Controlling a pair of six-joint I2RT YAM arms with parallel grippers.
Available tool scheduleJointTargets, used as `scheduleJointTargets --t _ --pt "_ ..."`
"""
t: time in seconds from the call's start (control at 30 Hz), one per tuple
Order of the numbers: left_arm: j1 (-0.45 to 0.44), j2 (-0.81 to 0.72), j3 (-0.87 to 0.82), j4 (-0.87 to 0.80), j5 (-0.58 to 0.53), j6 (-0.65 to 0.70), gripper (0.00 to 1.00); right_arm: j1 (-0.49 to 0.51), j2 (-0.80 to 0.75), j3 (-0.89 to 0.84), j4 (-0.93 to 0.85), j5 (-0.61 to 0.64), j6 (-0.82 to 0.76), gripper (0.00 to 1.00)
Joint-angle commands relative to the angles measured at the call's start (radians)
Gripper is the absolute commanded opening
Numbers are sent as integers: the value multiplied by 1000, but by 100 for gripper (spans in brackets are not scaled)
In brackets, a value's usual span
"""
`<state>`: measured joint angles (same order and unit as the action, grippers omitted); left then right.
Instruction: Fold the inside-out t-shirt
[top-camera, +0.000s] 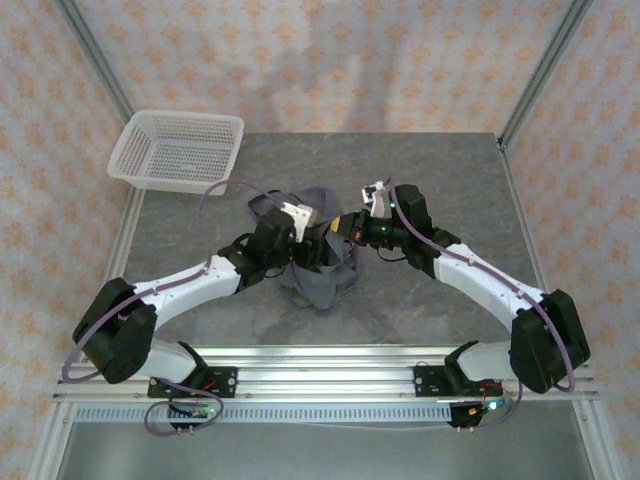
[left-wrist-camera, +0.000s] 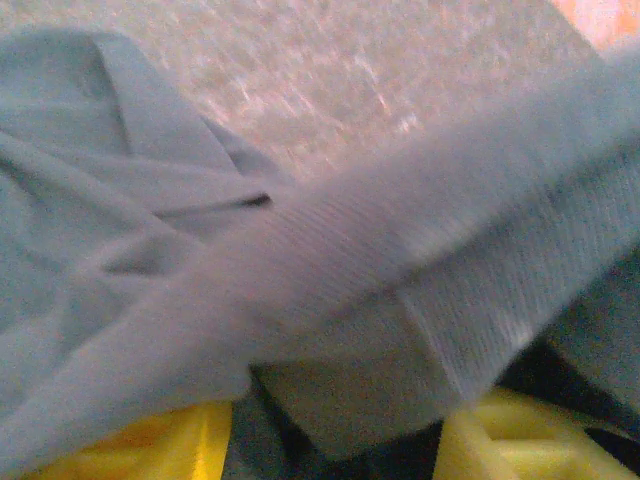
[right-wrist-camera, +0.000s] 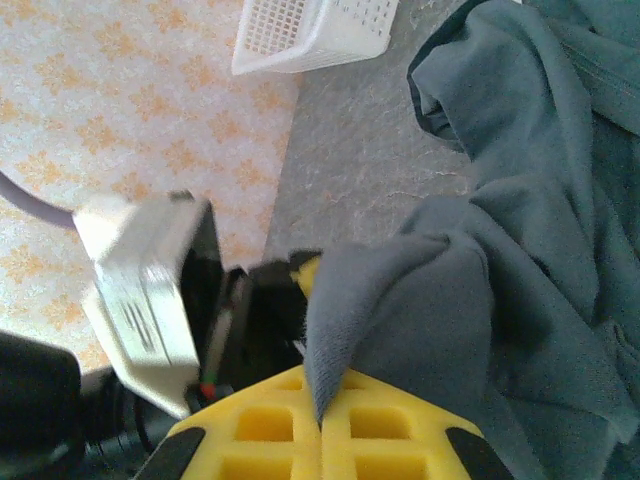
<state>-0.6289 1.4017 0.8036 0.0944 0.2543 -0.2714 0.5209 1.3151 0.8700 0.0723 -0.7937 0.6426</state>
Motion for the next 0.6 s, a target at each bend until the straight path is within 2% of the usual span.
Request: scheduleJointTargets --t 0.0,0.13,0.2,0.33,0.57 --pt "32 -22 9 125 33 -24 51 -1 -29 33 0 -18 -5 0" --pt "42 -12 32 166 186 -30 38 -1 -23 33 -6 -6 0 0" --pt "47 4 33 183 243 -46 24 -1 -16 38 -18 5 2 0" --pt "50 -21 5 211 273 -89 0 -1 -9 49 -76 51 -15 0" --pt "70 -171 -11 139 294 -155 0 -79 16 11 -138 102 7 0"
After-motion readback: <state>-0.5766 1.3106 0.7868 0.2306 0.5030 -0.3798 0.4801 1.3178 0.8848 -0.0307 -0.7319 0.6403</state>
